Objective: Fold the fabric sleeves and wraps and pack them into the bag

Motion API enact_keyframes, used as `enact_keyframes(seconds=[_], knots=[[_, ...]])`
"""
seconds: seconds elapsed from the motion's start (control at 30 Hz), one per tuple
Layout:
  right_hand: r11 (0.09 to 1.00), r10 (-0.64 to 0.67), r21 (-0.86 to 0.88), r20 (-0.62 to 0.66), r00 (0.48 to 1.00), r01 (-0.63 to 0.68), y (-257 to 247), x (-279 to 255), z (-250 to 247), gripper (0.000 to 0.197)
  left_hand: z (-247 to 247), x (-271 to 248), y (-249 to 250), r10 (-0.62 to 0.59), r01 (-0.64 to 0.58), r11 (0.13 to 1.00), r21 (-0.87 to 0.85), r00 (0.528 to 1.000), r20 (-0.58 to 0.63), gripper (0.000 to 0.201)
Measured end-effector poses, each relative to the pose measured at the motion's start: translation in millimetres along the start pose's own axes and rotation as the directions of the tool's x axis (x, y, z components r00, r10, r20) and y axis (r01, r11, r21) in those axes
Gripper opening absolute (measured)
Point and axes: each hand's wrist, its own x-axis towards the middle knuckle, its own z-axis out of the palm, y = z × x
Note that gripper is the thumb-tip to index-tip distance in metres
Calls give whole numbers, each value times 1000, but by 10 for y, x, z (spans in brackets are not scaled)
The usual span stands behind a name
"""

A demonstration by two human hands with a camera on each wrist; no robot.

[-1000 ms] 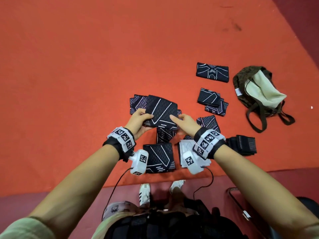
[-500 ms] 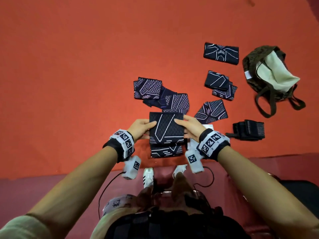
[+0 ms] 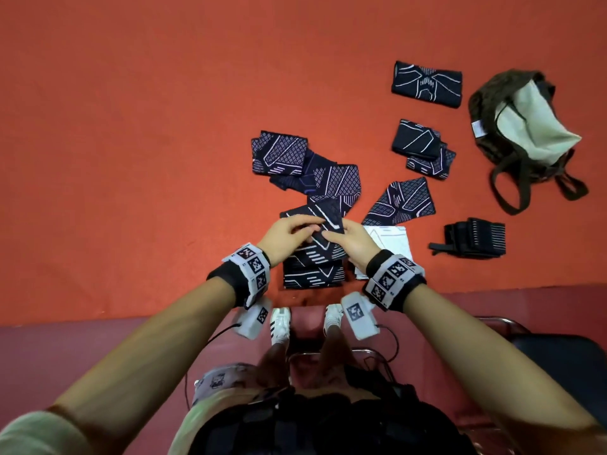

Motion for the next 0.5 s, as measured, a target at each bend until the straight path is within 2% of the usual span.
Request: enact_keyframes(seconds=[0.07, 0.1, 0.17, 0.23, 0.3, 0.37, 0.4, 0.47, 0.5], knots=[[996, 45, 77, 13, 999, -46, 53, -8, -40, 26, -67, 20, -102, -43, 54, 997, 54, 982, -182, 20], [988, 71, 134, 44, 996, -76, 83, -16, -60, 23, -100, 29, -189, -77, 104, 989, 101, 968, -238, 24], [964, 120, 222, 120, 986, -145, 153, -25, -114, 21, -127, 21, -336, -207, 233, 968, 99, 954, -218, 45], [946, 150, 258, 191, 970, -197, 240, -23, -147, 23, -90, -2, -444, -343, 334, 939, -88, 932, -119, 54], [943, 184, 240, 196, 963, -229, 339, 9, -144, 25, -21, -31, -513, -402, 356, 866, -351, 913, -66, 48], [955, 201, 188, 166, 965, -231, 429, 74, -147, 25, 29, -49, -542, -425, 344, 805, -484, 903, -64, 40], [966, 196, 143, 142, 970, -216, 473, 113, -147, 22, 39, -50, -552, -407, 324, 830, -454, 909, -94, 39], [979, 204, -28, 59, 977, -203, 488, 166, -141, 3, 33, -28, -582, -293, 259, 946, -193, 940, -173, 38], [969, 199, -147, -4, 980, -198, 480, 174, -148, 14, 25, -23, -593, -216, 221, 975, 7, 960, -180, 39]])
